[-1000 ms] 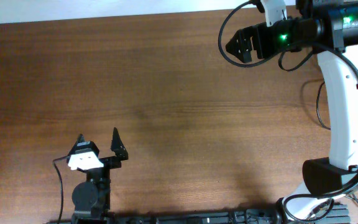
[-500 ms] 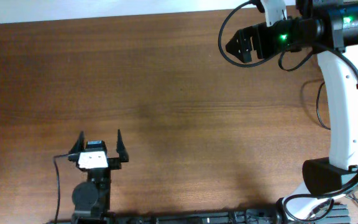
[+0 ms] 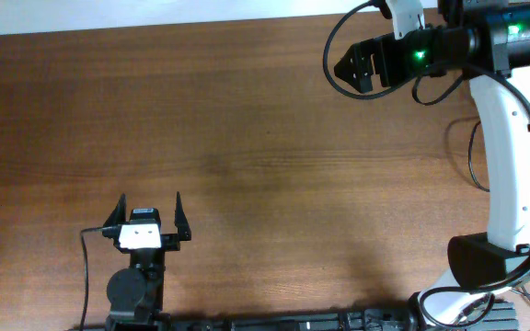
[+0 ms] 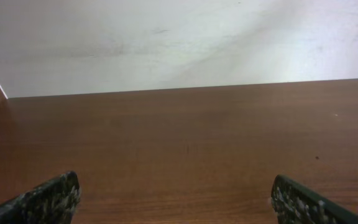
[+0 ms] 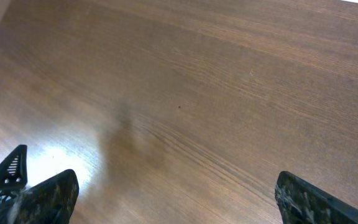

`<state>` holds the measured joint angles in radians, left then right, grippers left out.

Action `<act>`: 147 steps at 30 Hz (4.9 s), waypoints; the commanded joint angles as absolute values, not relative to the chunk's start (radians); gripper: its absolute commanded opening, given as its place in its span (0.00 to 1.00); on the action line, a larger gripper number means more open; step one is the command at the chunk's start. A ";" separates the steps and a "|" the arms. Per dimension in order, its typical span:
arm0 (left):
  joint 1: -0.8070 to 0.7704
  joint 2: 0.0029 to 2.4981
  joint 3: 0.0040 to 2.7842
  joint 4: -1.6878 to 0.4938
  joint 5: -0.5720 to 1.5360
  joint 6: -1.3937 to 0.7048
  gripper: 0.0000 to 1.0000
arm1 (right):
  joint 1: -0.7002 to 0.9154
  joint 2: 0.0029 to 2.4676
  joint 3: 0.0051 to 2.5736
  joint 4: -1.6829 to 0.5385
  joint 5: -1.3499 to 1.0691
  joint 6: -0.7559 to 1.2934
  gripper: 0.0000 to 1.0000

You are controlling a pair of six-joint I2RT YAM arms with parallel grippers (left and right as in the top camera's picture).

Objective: Untangle cables

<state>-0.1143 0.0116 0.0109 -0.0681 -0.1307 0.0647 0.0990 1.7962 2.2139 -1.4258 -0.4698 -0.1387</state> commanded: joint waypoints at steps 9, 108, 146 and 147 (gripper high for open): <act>-0.108 0.005 0.010 -0.076 -0.120 0.084 0.99 | 0.104 1.790 2.217 -1.425 -0.475 -0.149 0.99; -0.108 0.005 0.010 -0.076 -0.120 0.084 0.99 | 0.104 0.003 0.006 -0.071 -0.138 -0.115 0.99; -0.108 0.005 0.010 -0.076 -0.120 0.084 0.99 | 0.104 0.004 0.006 -0.073 0.102 -0.002 0.99; -0.108 0.005 0.010 -0.076 -0.120 0.084 0.99 | 0.104 0.004 0.006 -0.072 0.102 -0.002 0.99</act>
